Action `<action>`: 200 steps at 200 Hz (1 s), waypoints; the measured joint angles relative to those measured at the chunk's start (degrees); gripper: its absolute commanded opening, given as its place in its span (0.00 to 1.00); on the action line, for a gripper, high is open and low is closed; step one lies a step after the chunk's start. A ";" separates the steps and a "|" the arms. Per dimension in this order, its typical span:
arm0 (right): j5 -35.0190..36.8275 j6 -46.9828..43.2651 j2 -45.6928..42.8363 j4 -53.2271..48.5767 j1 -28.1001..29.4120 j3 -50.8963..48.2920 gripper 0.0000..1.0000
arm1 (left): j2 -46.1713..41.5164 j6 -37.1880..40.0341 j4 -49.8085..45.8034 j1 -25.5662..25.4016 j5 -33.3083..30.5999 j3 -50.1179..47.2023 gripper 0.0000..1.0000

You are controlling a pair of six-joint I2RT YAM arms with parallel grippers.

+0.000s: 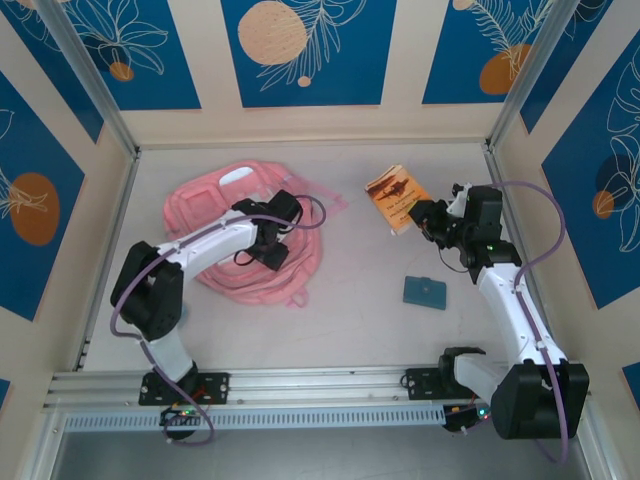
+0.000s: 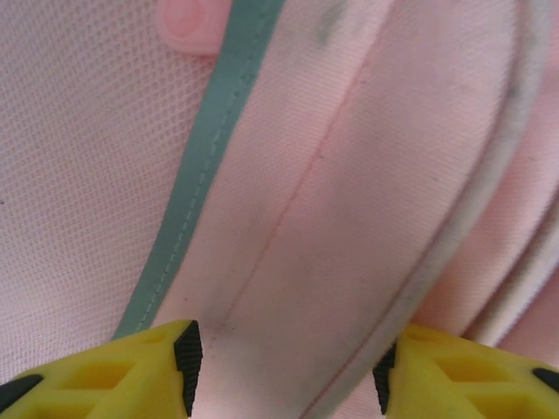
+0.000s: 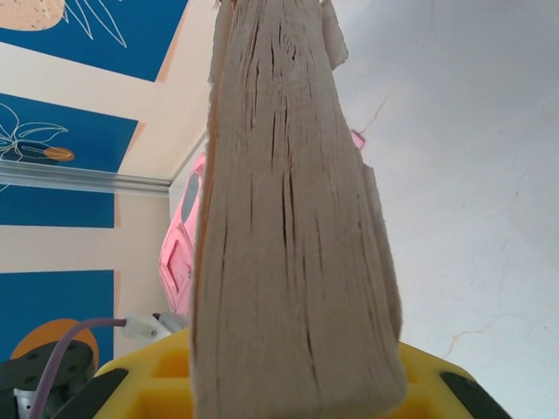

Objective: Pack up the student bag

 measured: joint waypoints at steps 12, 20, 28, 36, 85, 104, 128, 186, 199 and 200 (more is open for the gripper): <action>-0.20 -0.02 0.00 0.33 0.00 -0.02 0.16 | 0.76 0.17 -0.39 -0.11 -0.98 0.59 0.45; -0.44 0.00 0.00 0.61 0.00 -0.02 0.16 | 1.27 0.07 -0.59 -0.26 -1.44 0.96 0.41; -0.57 0.00 0.00 0.81 0.00 0.00 0.16 | 1.49 0.13 -0.76 -0.42 -1.77 1.14 0.36; -0.70 0.00 0.00 1.01 0.00 -0.02 0.16 | 1.68 0.46 -1.01 -0.52 -1.97 1.36 0.31; -0.94 -0.07 -0.17 1.18 -0.07 -0.96 0.16 | 1.64 1.11 -2.69 -1.86 -4.39 3.45 0.07; -0.94 -0.50 -0.74 0.68 -0.37 -0.96 0.16 | 0.35 1.46 -2.67 -2.40 -6.54 3.93 0.04; -1.29 -1.64 -1.77 -0.39 -0.76 -0.96 0.16 | -3.63 1.44 -1.92 -2.47 -9.42 4.70 0.02; -8.50 -3.67 -1.99 1.03 1.46 -3.04 0.16 | -14.43 1.51 6.40 -2.27 -10.36 5.62 0.00; -10.03 -3.45 -1.99 2.34 4.11 -4.63 0.16 | -14.38 1.51 8.07 -2.29 -9.09 6.40 0.00; -10.10 -3.43 -1.99 2.40 4.28 -4.72 0.16 | -14.36 1.51 8.24 -2.29 -8.92 6.47 0.00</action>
